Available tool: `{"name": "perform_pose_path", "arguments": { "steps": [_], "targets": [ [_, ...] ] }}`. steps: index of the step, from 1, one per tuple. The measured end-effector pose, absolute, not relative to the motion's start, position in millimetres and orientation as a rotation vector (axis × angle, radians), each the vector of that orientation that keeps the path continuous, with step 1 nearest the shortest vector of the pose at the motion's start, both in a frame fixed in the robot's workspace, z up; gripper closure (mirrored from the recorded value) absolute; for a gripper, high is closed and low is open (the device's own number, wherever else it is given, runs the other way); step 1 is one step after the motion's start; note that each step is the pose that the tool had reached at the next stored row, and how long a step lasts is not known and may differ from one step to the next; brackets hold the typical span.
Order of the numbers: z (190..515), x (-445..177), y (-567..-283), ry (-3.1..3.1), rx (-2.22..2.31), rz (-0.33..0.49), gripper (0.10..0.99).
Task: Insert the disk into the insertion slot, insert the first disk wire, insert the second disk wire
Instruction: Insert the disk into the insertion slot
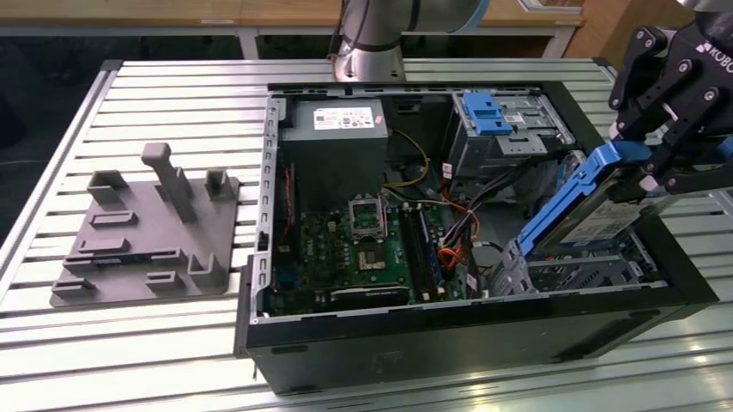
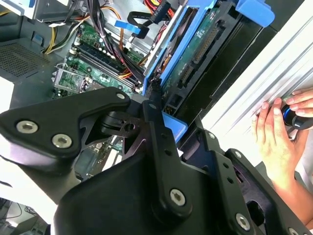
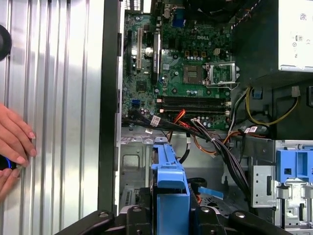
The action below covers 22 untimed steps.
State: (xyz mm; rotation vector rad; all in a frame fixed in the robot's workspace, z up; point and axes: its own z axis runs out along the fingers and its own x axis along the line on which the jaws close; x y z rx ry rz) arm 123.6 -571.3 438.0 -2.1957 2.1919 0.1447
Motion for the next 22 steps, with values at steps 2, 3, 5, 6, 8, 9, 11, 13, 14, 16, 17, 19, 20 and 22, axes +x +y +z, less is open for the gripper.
{"name": "perform_pose_path", "arguments": {
  "steps": [2, 3, 5, 6, 8, 9, 11, 13, 14, 16, 17, 19, 20, 22],
  "targets": [
    [436.8, 123.6, -571.3, 2.193, -2.195, 0.145, 0.722],
    [436.1, 123.6, -571.3, 2.193, -2.195, 0.145, 0.722],
    [434.5, 123.6, -571.5, 2.193, -2.194, 0.145, 0.722],
    [434.5, 123.7, -571.6, 2.193, -2.194, 0.145, 0.722],
    [434.4, 123.4, -571.6, 2.194, -2.193, 0.145, 0.722],
    [434.5, 122.9, -571.6, 2.194, -2.192, 0.145, 0.722],
    [436.2, 122.6, -571.6, 2.196, -2.189, 0.146, 0.722],
    [441.2, 122.5, -571.6, 2.202, -2.187, 0.143, 0.722],
    [442.8, 122.5, -571.6, 2.204, -2.185, 0.142, 0.722],
    [442.9, 122.4, -571.6, 2.208, -2.183, 0.14, 0.722],
    [443.1, 122.4, -571.6, 2.21, -2.182, 0.138, 0.722],
    [442.7, 122.4, -571.6, 2.215, -2.178, 0.137, 0.722],
    [442.2, 122.4, -571.6, 2.218, -2.176, 0.137, 0.722],
    [441.1, 122.4, -571.6, 2.222, -2.172, 0.136, 0.722]
  ]
}}
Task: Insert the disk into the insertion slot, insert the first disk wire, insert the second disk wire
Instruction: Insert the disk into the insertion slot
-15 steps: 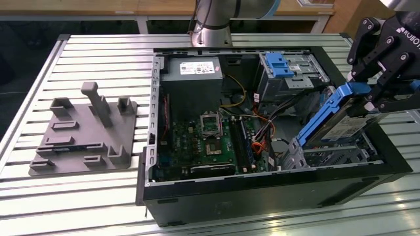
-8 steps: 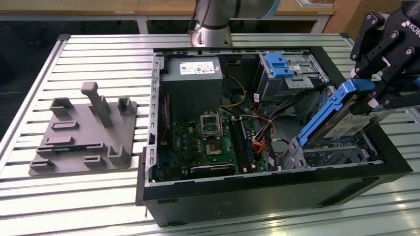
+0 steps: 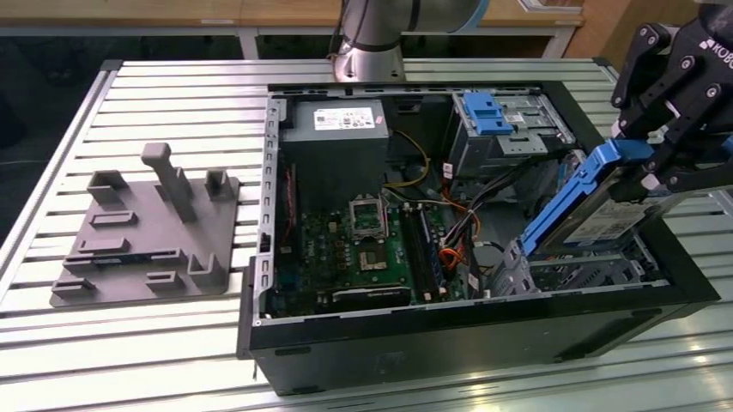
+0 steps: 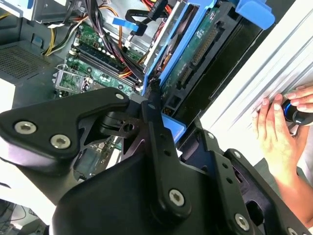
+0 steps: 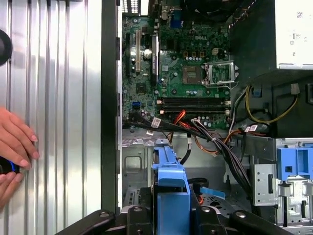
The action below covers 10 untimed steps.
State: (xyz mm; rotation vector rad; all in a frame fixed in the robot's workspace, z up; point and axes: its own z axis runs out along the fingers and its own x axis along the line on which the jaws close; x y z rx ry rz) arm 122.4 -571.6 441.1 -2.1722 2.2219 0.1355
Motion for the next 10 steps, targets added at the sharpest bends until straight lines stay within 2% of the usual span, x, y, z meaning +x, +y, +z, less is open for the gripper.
{"name": "perform_pose_path", "arguments": {
  "steps": [10],
  "targets": [
    [431.2, 122.4, -571.6, 2.237, -2.158, 0.133, 0.722]
  ]
}}
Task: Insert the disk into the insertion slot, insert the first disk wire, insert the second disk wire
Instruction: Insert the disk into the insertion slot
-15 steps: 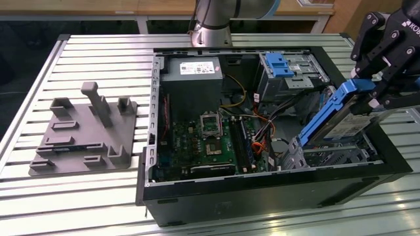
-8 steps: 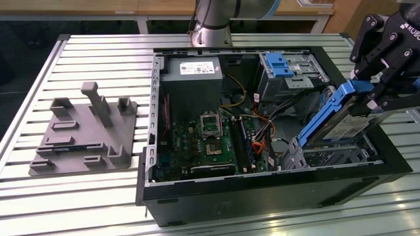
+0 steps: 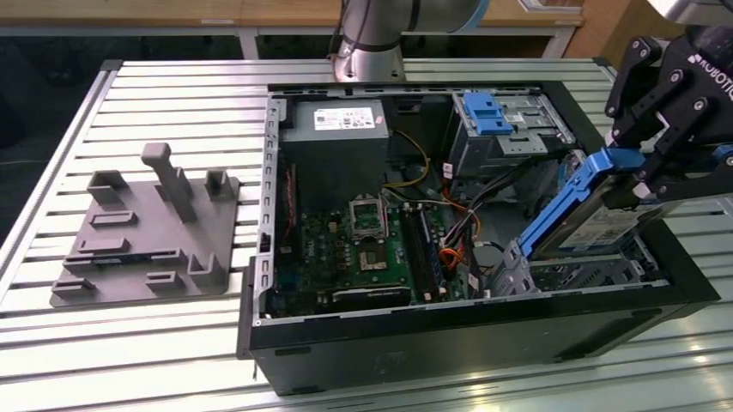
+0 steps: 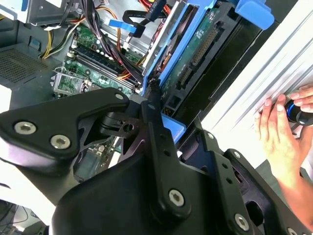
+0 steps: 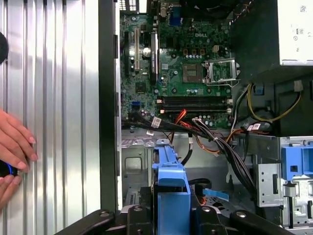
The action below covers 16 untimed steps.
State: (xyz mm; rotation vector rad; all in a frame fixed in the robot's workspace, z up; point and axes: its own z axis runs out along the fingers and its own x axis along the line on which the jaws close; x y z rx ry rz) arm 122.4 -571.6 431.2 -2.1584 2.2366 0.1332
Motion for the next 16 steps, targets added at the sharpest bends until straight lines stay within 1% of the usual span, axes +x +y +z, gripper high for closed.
{"name": "perform_pose_path", "arguments": {
  "steps": [16],
  "targets": [
    [403.7, 122.4, -572.0, 2.249, -2.145, 0.134, 0.714]
  ]
}}
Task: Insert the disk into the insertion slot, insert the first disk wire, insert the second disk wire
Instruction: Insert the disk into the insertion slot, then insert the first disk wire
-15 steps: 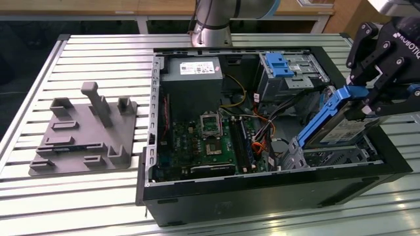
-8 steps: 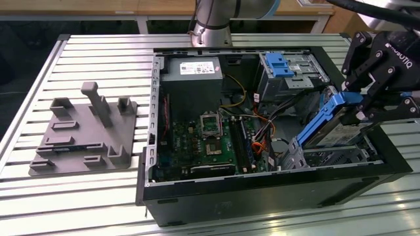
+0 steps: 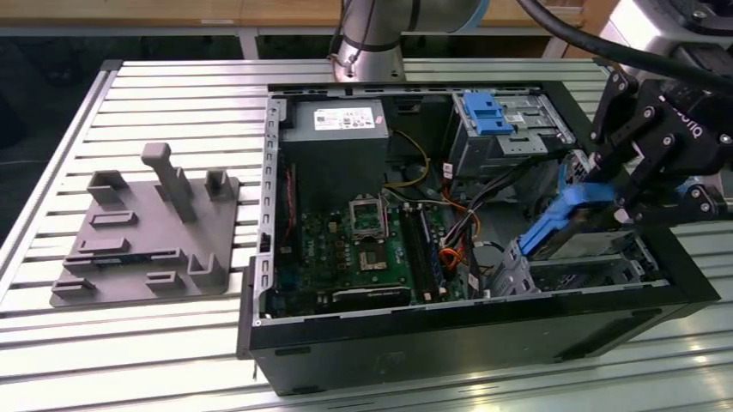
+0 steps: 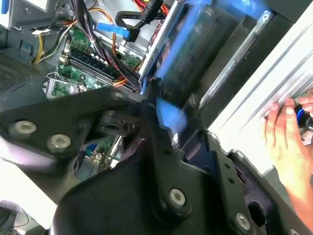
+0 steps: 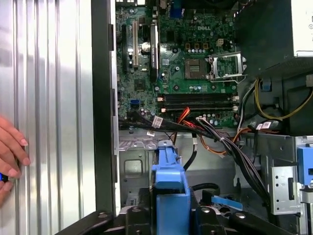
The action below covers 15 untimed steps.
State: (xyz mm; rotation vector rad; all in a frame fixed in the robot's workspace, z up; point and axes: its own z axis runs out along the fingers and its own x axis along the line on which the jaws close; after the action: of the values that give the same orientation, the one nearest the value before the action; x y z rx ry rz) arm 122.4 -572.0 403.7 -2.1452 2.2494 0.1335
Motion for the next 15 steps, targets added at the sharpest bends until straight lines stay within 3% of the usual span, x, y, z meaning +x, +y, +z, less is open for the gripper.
{"name": "perform_pose_path", "arguments": {
  "steps": [3, 15],
  "targets": [
    [403.6, 122.4, -572.0, 2.25, -2.145, 0.133, 0.588],
    [403.4, 122.4, -572.0, 2.249, -2.146, 0.133, 0.588]
  ]
}}
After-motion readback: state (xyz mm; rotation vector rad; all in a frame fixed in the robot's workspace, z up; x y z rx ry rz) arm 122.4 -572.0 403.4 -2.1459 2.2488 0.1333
